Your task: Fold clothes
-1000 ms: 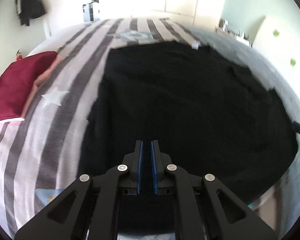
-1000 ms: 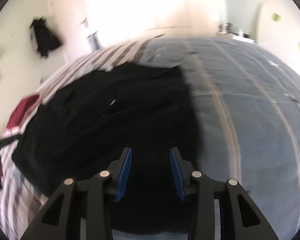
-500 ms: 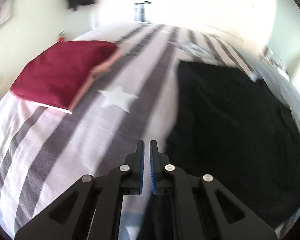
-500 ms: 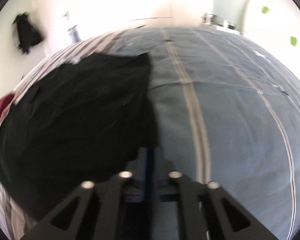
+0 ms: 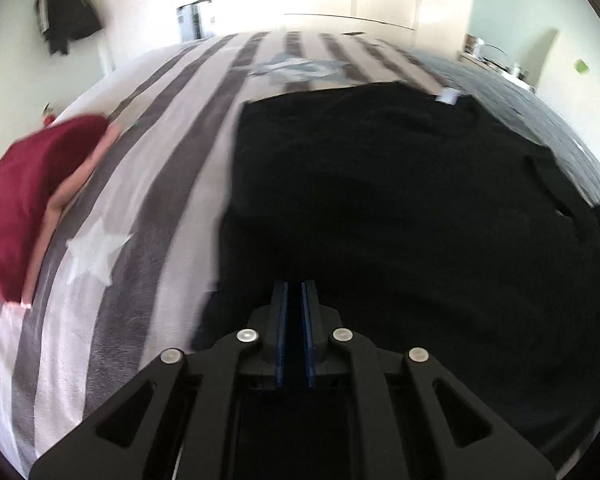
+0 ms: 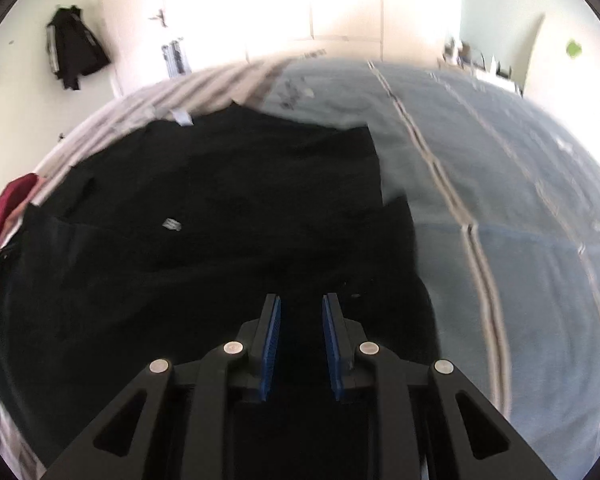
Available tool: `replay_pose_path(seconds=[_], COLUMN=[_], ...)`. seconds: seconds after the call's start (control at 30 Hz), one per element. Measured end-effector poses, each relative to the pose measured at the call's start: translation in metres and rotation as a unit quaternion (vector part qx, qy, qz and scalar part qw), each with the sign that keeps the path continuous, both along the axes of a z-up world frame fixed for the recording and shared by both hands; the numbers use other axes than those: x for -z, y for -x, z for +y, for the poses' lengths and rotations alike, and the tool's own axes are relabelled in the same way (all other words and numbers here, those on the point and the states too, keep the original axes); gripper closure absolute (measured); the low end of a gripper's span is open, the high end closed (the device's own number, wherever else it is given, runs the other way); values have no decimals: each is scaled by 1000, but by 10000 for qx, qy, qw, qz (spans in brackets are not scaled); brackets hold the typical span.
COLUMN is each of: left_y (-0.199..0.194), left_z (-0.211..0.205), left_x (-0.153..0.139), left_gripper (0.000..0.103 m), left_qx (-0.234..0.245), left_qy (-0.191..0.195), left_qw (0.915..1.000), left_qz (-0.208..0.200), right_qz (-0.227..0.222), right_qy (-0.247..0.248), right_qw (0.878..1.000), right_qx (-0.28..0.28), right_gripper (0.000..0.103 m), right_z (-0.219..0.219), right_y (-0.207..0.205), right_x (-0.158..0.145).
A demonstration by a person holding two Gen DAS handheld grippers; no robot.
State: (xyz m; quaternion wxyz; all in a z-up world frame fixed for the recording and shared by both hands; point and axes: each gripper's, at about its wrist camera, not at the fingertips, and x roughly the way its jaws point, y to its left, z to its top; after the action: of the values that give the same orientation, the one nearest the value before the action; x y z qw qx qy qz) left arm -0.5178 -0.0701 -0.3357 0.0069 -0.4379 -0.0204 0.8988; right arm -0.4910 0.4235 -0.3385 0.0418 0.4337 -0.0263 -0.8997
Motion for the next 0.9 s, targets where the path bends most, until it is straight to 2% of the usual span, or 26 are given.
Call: replay_pose_path(seconds=[0.07, 0.2, 0.23, 0.3, 0.33, 0.37, 0.47, 0.53, 0.6, 0.67, 0.7, 0.8, 0.9], left_y=[-3, -5, -6, -6, -6, -3, 14, 27, 38, 49, 52, 55, 55], left_z=[-12, -26, -29, -34, -37, -31, 0, 23, 35, 30, 24, 5, -22], left_x=[-1, -13, -19, -30, -37, -41, -47, -41, -30, -13, -8, -4, -5], left_gripper=[101, 101, 99, 96, 96, 95, 92, 92, 92, 92, 93, 93, 92], left_qx=[-166, -534, -698, -919, -1018, -903, -206, 175, 291, 143, 61, -223, -936], left_qy=[-175, -294, -214, -288, -352, -343, -178, -34, 131, 404, 422, 409, 246], left_qw=[9997, 9981, 9972, 9950, 9936, 9945, 9986, 9991, 9992, 9991, 9991, 9989, 9953], left_qz=[21, 82, 130, 273, 350, 394, 446, 380, 233, 33, -3, 34, 23], right_qz=[6, -12, -23, -26, 1, 81, 356, 387, 291, 113, 18, -72, -59], right_qy=[278, 390, 365, 170, 83, 48, 44, 67, -25, -130, -158, -51, 78], right_qw=[9996, 9983, 9982, 9985, 9983, 9982, 9982, 9990, 9996, 9998, 9999, 9993, 9967], right_qx=[111, 440, 476, 517, 572, 596, 484, 214, -13, -52, 13, 350, 804], right_gripper=[87, 103, 103, 103, 99, 94, 82, 80, 79, 80, 80, 82, 81], right_z=[16, 44, 48, 51, 51, 50, 41, 25, 9, 5, 8, 30, 54], right_y=[3, -3, -3, 0, 1, 3, 10, 17, 27, 34, 36, 41, 44], right_x=[5, 0, -1, -7, -12, -18, -38, -40, -31, -17, -9, 5, 2])
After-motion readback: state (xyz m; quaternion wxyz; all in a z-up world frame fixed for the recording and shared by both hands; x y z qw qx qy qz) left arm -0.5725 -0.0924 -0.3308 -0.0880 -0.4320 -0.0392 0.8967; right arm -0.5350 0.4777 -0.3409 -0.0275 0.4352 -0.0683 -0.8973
